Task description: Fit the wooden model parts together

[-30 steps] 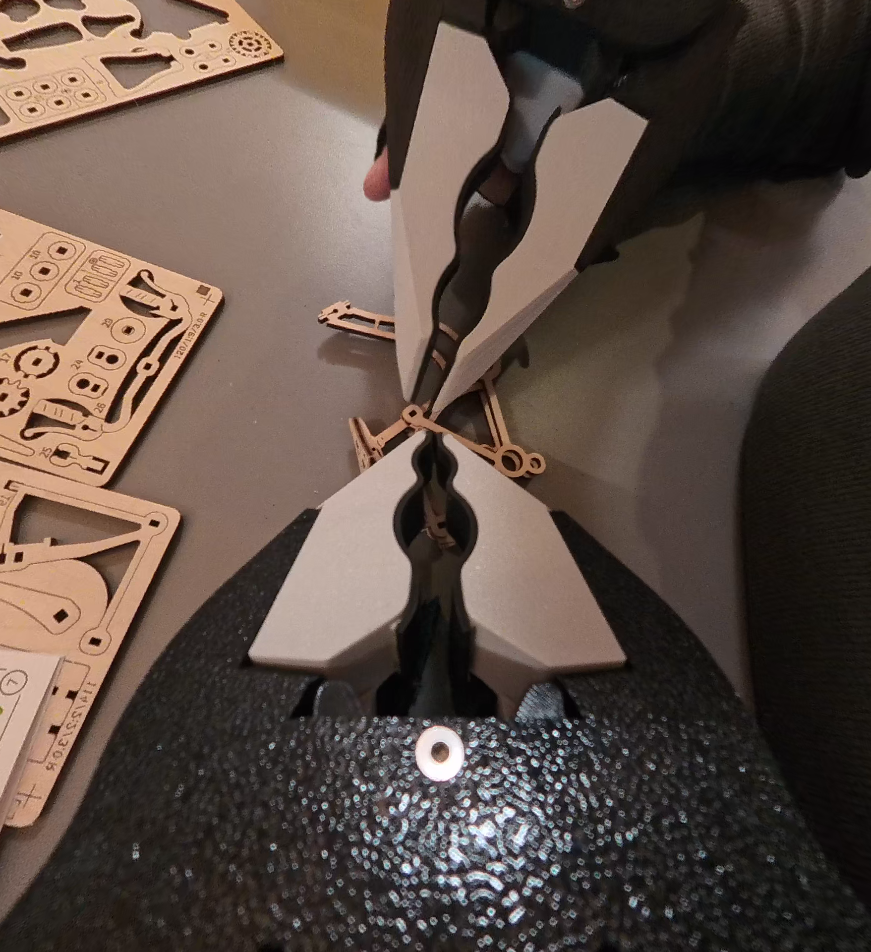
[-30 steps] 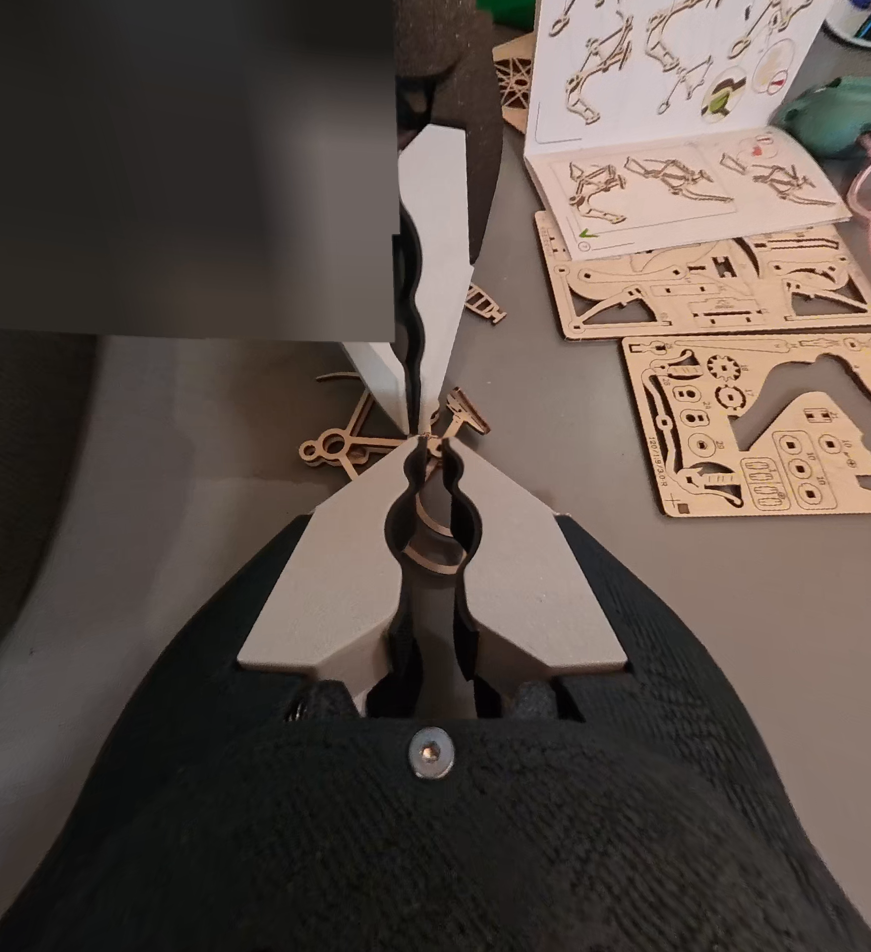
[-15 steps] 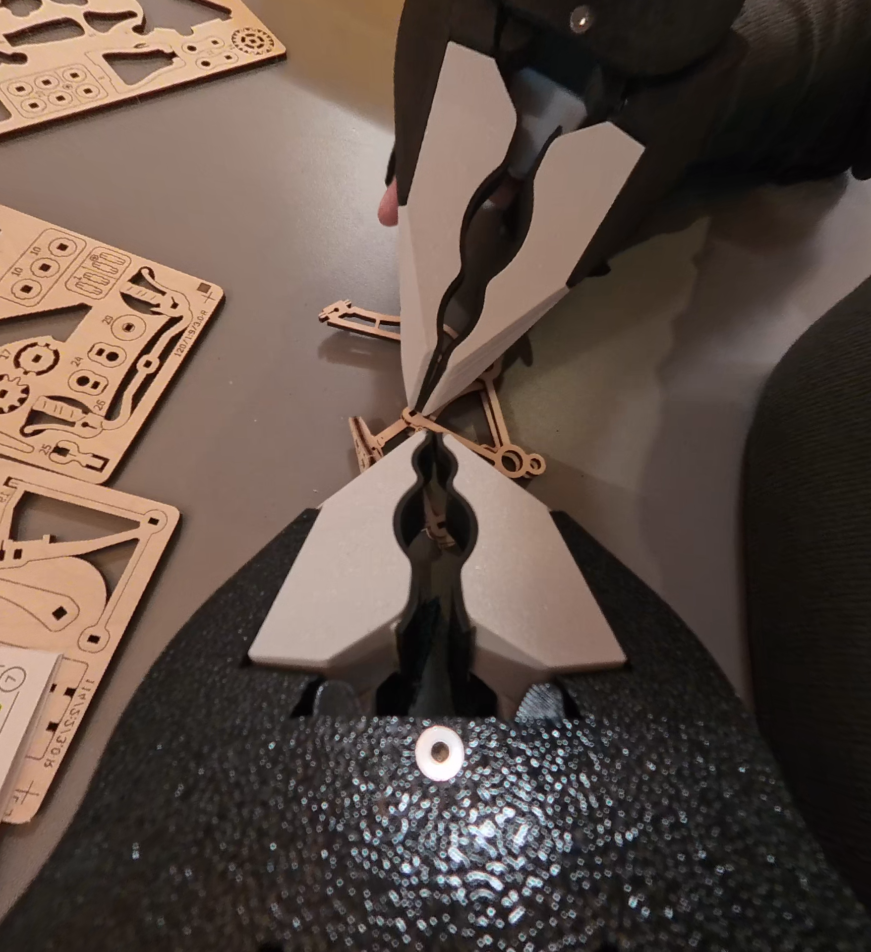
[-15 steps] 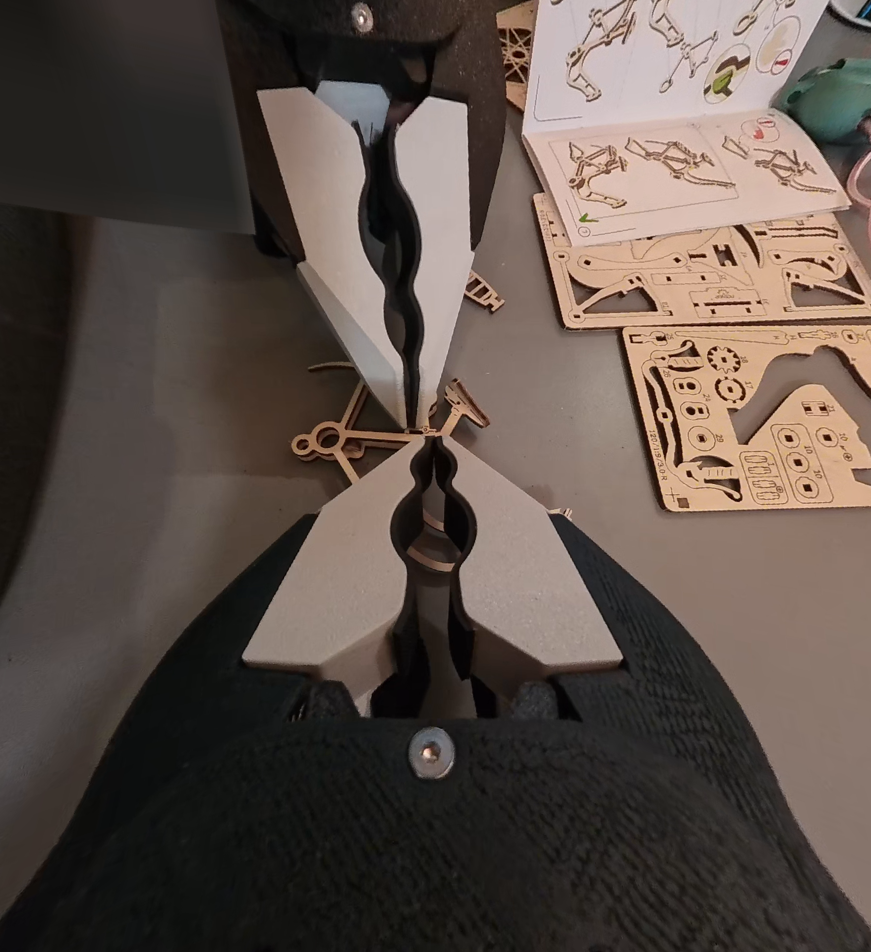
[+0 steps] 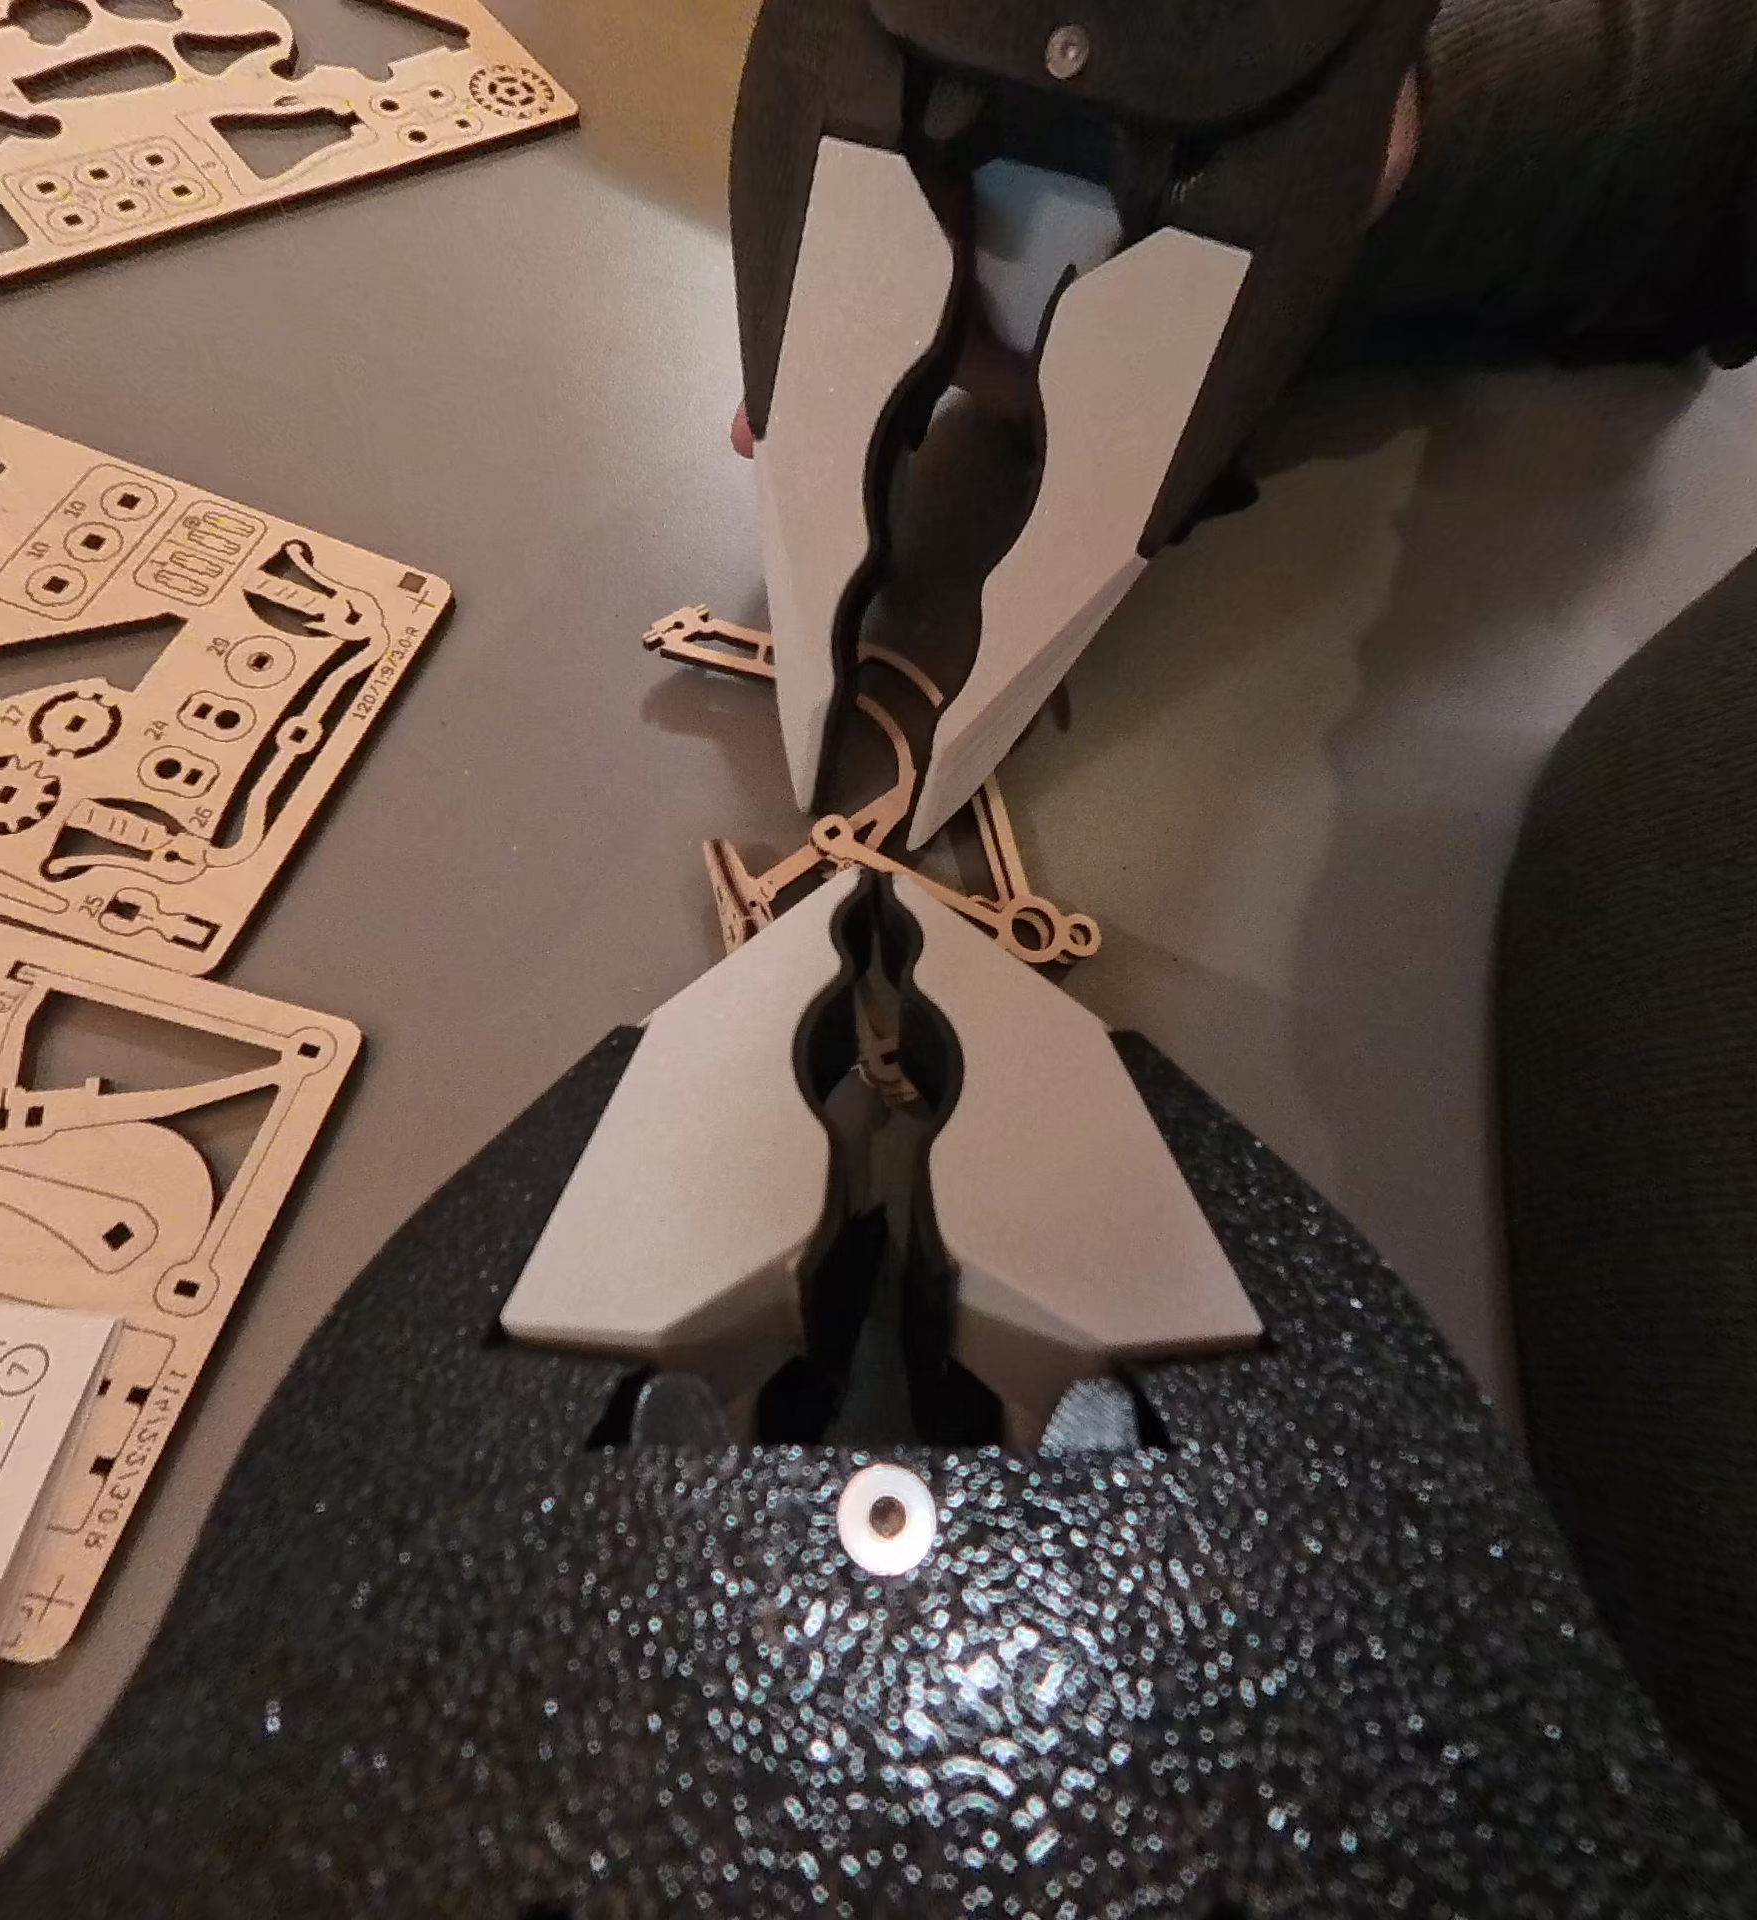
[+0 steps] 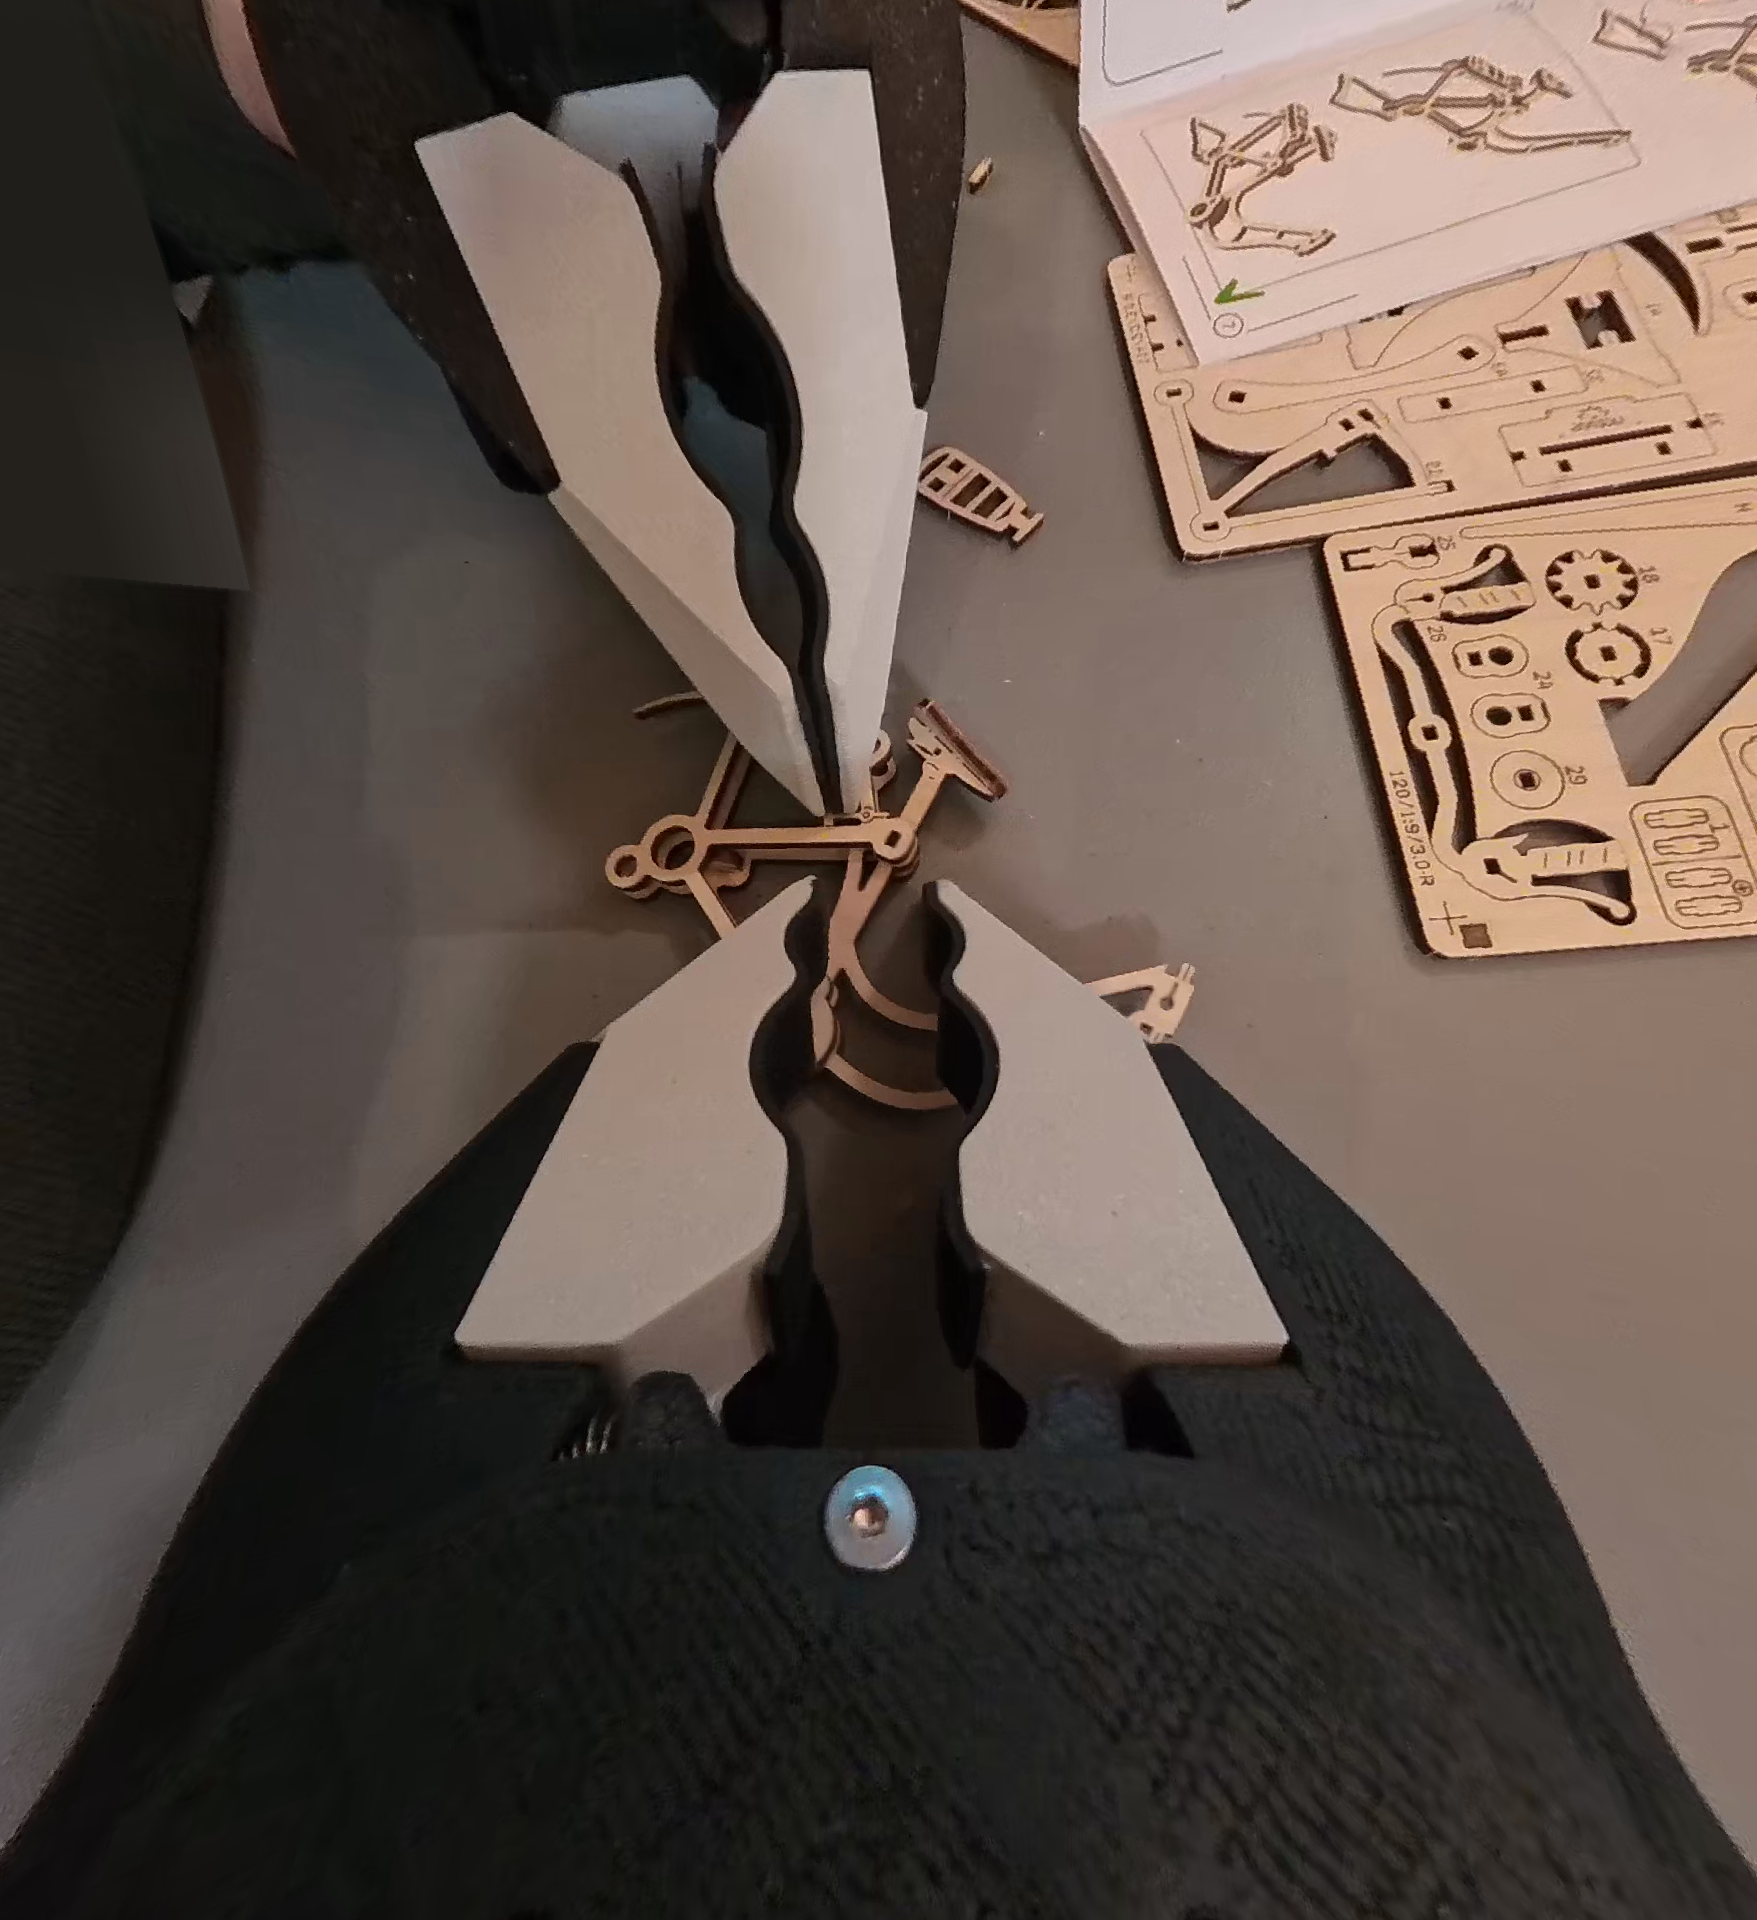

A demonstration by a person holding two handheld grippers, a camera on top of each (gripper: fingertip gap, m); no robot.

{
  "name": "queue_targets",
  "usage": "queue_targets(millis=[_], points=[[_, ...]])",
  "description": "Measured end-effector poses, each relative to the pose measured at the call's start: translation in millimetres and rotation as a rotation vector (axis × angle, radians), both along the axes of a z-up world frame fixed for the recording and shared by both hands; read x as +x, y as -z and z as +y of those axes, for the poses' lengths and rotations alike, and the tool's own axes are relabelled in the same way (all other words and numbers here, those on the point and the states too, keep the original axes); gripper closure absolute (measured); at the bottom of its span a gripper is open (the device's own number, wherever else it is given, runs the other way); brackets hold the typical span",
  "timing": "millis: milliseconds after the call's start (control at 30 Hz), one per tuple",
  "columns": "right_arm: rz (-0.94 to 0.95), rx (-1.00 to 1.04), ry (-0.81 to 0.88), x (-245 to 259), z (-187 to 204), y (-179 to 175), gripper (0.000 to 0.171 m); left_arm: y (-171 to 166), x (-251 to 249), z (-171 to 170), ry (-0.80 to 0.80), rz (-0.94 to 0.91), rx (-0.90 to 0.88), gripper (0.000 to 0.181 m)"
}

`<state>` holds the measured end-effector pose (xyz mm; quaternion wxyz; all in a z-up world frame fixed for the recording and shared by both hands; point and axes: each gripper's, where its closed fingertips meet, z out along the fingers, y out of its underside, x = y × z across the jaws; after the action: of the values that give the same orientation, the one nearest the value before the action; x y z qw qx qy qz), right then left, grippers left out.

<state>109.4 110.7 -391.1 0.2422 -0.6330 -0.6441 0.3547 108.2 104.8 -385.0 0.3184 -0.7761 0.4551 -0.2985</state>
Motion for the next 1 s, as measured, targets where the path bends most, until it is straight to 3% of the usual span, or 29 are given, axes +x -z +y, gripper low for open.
queue_targets(millis=[33,167,267,400,900,1000], points=[[-0.003,0.011,-0.003,0,-1,0,0.155,0,0,0,0.000,0.000,0.000,0.181],[0.050,0.131,-0.029,-2,1,-11,0.156,0,0,0,0.002,-0.002,-0.002,0.181],[0.147,0.135,-0.148,-5,-21,-24,0.165,0,0,0,0.002,-0.008,-0.007,0.181],[0.136,0.214,-0.173,-9,-25,-19,0.171,0,0,0,0.002,-0.009,-0.009,0.181],[0.088,0.113,-0.127,-10,-23,-9,0.171,-2,-2,-7,0.064,-0.009,-0.021,0.181],[0.087,0.102,-0.121,-10,-23,-9,0.171,-22,-14,-4,0.081,-0.008,0.124,0.181]])
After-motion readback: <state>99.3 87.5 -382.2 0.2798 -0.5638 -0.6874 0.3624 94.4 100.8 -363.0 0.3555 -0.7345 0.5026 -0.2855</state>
